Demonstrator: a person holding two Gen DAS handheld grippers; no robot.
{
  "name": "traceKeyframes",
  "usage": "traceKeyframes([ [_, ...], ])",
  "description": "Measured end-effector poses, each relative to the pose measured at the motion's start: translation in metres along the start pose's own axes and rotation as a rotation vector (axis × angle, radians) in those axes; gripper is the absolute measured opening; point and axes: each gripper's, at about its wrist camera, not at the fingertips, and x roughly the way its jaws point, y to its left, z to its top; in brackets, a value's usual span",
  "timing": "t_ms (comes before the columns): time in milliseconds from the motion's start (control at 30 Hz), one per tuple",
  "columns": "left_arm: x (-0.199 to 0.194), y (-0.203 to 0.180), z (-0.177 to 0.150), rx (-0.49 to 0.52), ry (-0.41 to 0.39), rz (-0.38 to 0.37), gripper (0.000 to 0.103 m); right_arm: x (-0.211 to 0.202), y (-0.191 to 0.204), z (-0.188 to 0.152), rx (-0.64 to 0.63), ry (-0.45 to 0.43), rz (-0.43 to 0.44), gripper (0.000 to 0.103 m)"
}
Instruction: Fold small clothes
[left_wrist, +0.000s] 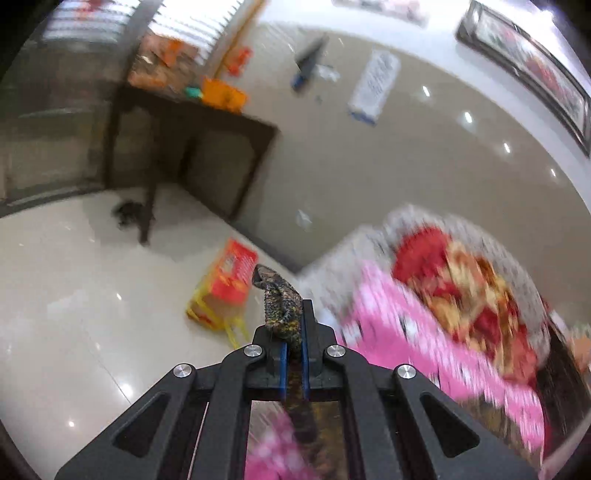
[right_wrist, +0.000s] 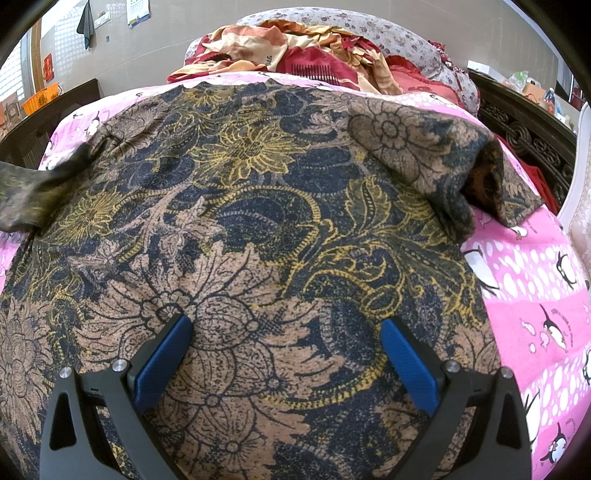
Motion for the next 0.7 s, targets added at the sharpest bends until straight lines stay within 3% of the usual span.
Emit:
traceKeyframes([
  [67,-0.016,0.005,0.021,-0.007,-0.073,0.027,0.000,0.000,0.000,0.000,0.000,0.000,0.000,0.103],
  [133,-0.026,0.001,0.030,-0.010,-0.104,0.007,0.000,0.000,0.000,0.000,0.000,0.000,0.000,0.103],
  [233,-0.026,-0.032,0.025,0.050,-0.084,-0.094,0.000,0.000,0.000,0.000,-0.001,0.001,0.000,0.103],
  [333,-0.016,-0.092,-0.004,0.148,-0.002,-0.258,0.000,-0.001,0.001,0.001,-0.001,0.002,0.000,0.103],
  [467,-0.002,-0.198,-0.093,0.317,0.181,-0.531,0.000,0.000,0.000,0.000,-0.001,0.001,0.000,0.103],
  [533,0.003,-0.241,-0.147,0.404,0.274,-0.625,0.000,0.000,0.001,0.000,0.001,0.001,0.003,0.103],
  [600,0.012,-0.270,-0.192,0.452,0.363,-0.663,0.000,0.000,0.000,0.001,0.003,0.001,0.006,0.103],
  [700,0.037,-0.291,-0.263,0.524,0.502,-0.609,0.000,-0.001,0.000,0.001,0.006,0.000,0.011,0.103],
])
